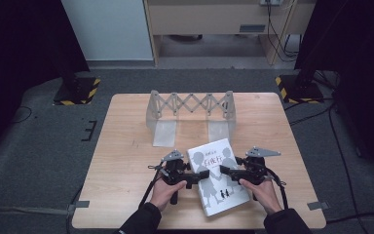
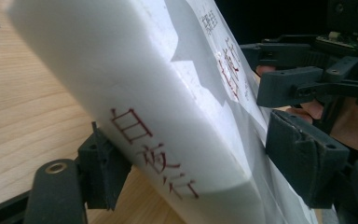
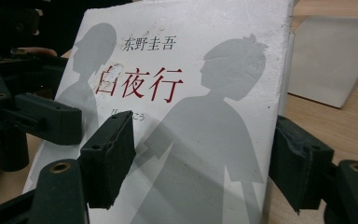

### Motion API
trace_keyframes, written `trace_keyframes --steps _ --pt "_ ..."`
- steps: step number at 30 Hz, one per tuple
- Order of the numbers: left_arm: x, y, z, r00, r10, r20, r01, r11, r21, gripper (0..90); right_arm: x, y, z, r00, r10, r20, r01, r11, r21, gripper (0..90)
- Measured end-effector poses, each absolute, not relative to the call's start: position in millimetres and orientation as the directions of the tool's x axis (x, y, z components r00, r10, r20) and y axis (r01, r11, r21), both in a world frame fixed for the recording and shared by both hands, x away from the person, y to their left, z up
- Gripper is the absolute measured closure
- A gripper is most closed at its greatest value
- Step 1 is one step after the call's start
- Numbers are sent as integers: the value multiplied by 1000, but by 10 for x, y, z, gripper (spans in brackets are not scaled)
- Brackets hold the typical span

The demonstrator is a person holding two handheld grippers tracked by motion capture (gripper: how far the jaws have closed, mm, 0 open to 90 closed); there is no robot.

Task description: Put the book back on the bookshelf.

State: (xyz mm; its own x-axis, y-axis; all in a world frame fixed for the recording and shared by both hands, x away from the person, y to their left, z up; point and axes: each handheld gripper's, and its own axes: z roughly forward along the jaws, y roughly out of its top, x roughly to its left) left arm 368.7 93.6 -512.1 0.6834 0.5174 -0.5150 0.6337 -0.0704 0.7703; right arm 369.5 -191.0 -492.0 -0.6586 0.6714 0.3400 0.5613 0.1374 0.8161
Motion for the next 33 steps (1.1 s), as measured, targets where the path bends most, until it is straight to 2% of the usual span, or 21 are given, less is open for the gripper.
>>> trace_keyframes --steps 6,10,14,19,23,26,33 --pt "3675 851 -5183 698 476 -535 633 -63 771 233 3687 -1888 -4919 -675 649 351 560 141 816 300" --pt "3688 892 -5162 693 453 -561 649 -52 759 288 3680 -1900 -4914 -677 645 356 561 137 817 293" --pt "3700 905 -5166 676 455 -580 669 -47 742 299 3613 -1924 -4922 -706 632 320 550 205 810 280" --pt "3722 977 -5084 654 451 -607 683 -9 730 357 3547 -1988 -4956 -706 621 340 572 218 791 264" --pt "3724 1047 -4939 662 460 -591 662 11 750 409 3559 -2002 -4948 -701 617 357 577 196 793 288" --pt "3723 1087 -4856 672 465 -577 642 25 766 448 3570 -1968 -4929 -714 583 387 576 176 798 361" --pt "3666 1057 -4822 699 487 -523 590 19 807 445 3571 -1945 -4899 -729 578 368 557 186 809 369"
